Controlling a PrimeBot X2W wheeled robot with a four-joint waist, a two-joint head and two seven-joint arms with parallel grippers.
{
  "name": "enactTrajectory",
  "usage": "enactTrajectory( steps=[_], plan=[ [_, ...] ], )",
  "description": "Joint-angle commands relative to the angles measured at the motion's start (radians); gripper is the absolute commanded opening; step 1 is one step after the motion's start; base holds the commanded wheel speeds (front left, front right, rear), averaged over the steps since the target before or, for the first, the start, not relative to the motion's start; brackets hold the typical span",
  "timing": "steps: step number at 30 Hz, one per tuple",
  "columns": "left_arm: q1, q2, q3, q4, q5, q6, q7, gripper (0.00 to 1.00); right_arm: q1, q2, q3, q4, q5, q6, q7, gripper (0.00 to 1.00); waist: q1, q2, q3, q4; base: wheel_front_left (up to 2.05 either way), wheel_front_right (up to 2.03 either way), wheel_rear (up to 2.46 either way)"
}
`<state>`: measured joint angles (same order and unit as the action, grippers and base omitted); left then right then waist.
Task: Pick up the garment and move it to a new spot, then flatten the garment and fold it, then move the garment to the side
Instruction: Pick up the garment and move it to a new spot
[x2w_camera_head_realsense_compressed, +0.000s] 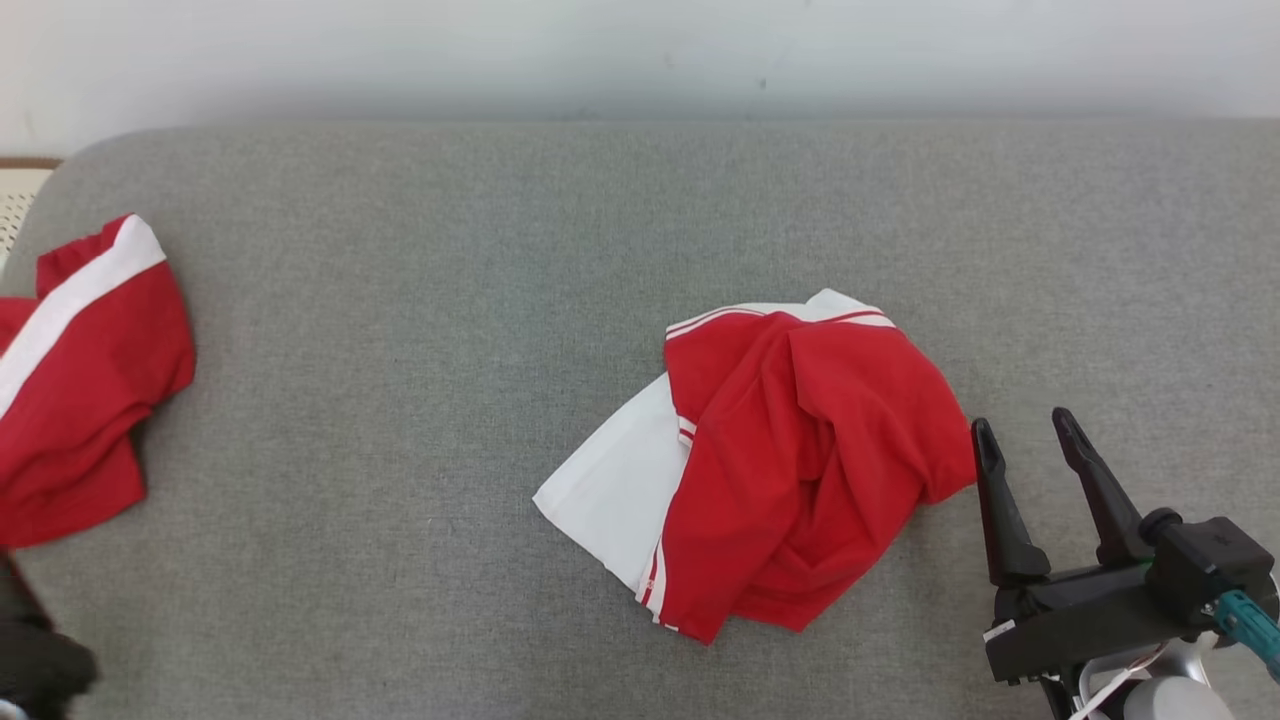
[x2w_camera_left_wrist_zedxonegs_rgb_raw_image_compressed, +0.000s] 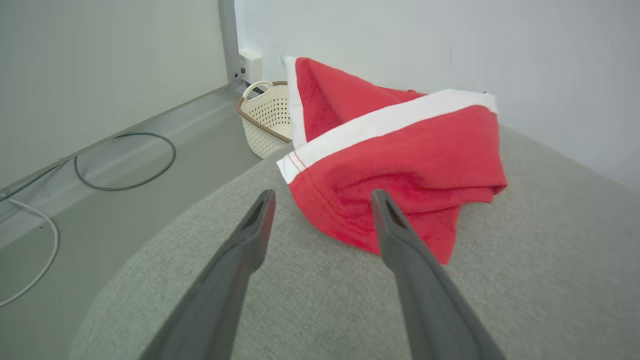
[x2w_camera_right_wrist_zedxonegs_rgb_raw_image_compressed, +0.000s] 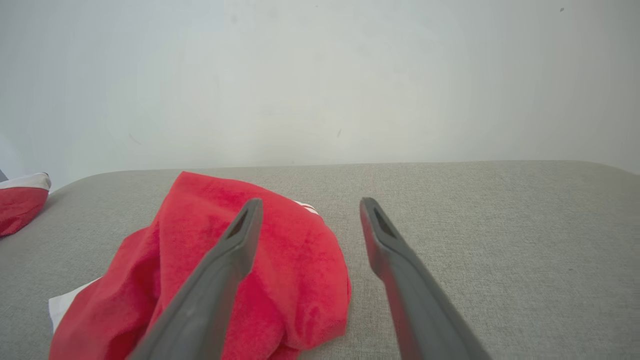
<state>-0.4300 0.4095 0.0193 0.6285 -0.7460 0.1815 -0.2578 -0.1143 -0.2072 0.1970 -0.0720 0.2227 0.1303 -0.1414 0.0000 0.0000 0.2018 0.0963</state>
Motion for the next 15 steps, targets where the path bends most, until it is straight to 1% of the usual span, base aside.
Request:
enactTrajectory(
  steps=[1, 4, 6, 7, 10, 12, 15],
  plan=[
    [0.063, -0.027, 0.016, -0.081, 0.043, 0.015, -0.007, 1.0, 0.008, 0.006, -0.008, 0.003, -0.005, 0.001, -0.007, 1.0, 0.0, 0.0, -0.016, -0.001, 0.0, 0.0, 0.0],
    [0.148, -0.084, 0.028, -0.255, 0.112, 0.041, -0.007, 1.0, 0.013, 0.012, -0.018, 0.006, -0.01, 0.001, -0.01, 1.0, 0.0, 0.0, -0.029, -0.005, 0.0, 0.0, 0.0],
    [0.196, -0.119, 0.017, -0.357, 0.155, 0.051, -0.007, 1.0, 0.014, 0.014, -0.023, 0.009, -0.011, 0.001, -0.011, 1.0, 0.0, 0.0, -0.037, -0.01, 0.0, 0.0, 0.0],
    [0.196, -0.119, 0.017, -0.357, 0.155, 0.051, -0.007, 1.0, 0.014, 0.014, -0.023, 0.009, -0.011, 0.001, -0.011, 1.0, 0.0, 0.0, -0.037, -0.01, 0.0, 0.0, 0.0],
    [0.253, -0.158, -0.019, -0.482, 0.21, 0.064, -0.005, 1.0, 0.016, 0.021, -0.024, 0.015, -0.013, 0.001, -0.014, 1.0, 0.0, 0.0, -0.051, -0.021, 0.0, 0.0, 0.0],
    [0.273, -0.173, -0.051, -0.542, 0.235, 0.065, -0.005, 1.0, 0.018, 0.023, -0.025, 0.022, -0.013, 0.001, -0.016, 1.0, 0.0, 0.0, -0.062, -0.027, 0.0, 0.0, 0.0],
    [0.291, -0.182, -0.096, -0.606, 0.278, 0.074, 0.003, 1.0, 0.02, 0.028, -0.02, 0.033, -0.016, 0.001, -0.02, 1.0, 0.0, 0.0, -0.078, -0.044, 0.0, 0.0, 0.0]
  ],
)
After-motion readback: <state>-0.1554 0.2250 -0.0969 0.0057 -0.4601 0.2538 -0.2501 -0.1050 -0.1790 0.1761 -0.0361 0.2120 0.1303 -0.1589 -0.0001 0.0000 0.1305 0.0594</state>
